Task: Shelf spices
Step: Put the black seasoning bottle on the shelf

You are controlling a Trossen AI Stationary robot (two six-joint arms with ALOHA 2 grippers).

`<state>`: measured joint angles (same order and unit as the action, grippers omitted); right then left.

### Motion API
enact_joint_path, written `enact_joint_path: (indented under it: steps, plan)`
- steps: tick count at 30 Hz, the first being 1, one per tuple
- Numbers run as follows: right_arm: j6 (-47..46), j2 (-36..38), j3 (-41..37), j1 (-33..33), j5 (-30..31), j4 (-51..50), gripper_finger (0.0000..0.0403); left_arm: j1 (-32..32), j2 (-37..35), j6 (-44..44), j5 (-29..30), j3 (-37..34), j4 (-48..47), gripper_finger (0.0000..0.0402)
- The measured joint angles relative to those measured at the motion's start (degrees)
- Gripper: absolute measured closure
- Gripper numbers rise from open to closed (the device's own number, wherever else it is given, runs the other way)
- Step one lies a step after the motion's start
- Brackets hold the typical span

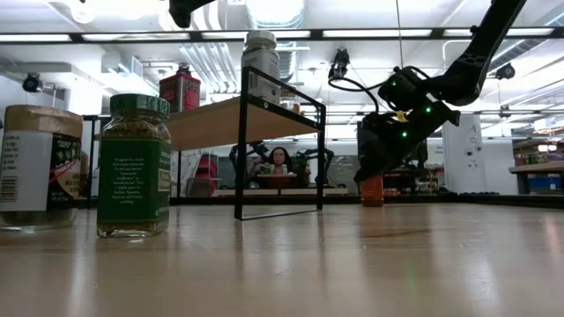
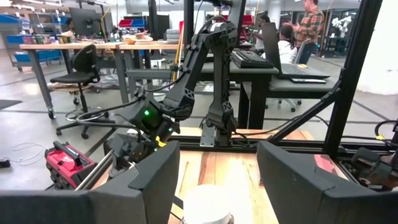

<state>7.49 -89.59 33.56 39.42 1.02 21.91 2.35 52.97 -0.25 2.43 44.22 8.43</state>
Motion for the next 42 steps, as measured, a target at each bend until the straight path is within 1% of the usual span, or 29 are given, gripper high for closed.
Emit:
enact_joint_path:
  steps: [4, 6, 9, 14, 18, 23, 28, 31, 34, 38, 42]
  plan:
    - [0.0, 0.1, 0.0, 0.0, 0.0, -0.5, 0.0219, 0.0, 0.0, 0.2, 0.0, 0.0, 0.0, 0.0201]
    - [0.0, 0.2, 0.0, 0.0, 0.0, -0.5, 0.0228, 0.0, 0.0, 0.2, 0.0, 0.0, 0.0, 0.0203]
    - [0.0, 0.2, 0.0, 0.0, 0.0, -0.6, 0.0229, 0.0, 0.0, 0.2, 0.0, 0.0, 0.0, 0.0205]
    - [0.0, 0.5, -0.1, 0.0, -0.8, -0.9, 0.0214, 0.0, 0.0, 0.2, 0.0, 0.0, 0.0, 0.0205]
    - [0.0, 2.7, -0.1, -0.2, -1.6, -2.3, 0.0222, 0.0, 0.0, 0.2, 0.0, 0.0, 0.0, 0.0207]
    - [-0.4, 8.3, -0.1, -0.2, -3.0, -5.9, 0.0229, 0.0, -0.5, 0.2, 0.0, 0.0, 0.0, 0.0211]
    - [-2.4, 16.0, -0.1, -0.2, -4.9, -9.0, 0.0221, 0.0, -1.7, 0.2, 0.0, 0.0, -0.9, 0.0215]
    - [-4.8, 20.9, -0.1, -0.5, -6.5, -10.0, 0.0224, 0.0, -3.2, -0.1, 1.1, 0.0, -2.5, 0.0218]
    - [-5.9, 25.6, -0.1, -1.8, -7.6, -11.4, 0.023, 0.0, -5.3, -0.3, 2.5, 0.0, -4.0, 0.0221]
    - [-6.9, 31.5, 0.1, -4.2, -7.7, -11.5, 0.0227, 0.0, -8.4, -0.5, 3.2, 0.0, -5.9, 0.0221]
    - [-8.2, 35.0, 3.2, -6.6, -7.5, -15.6, 0.0221, 0.0, -10.5, -1.3, 3.2, 0.0, -6.6, 0.0217]
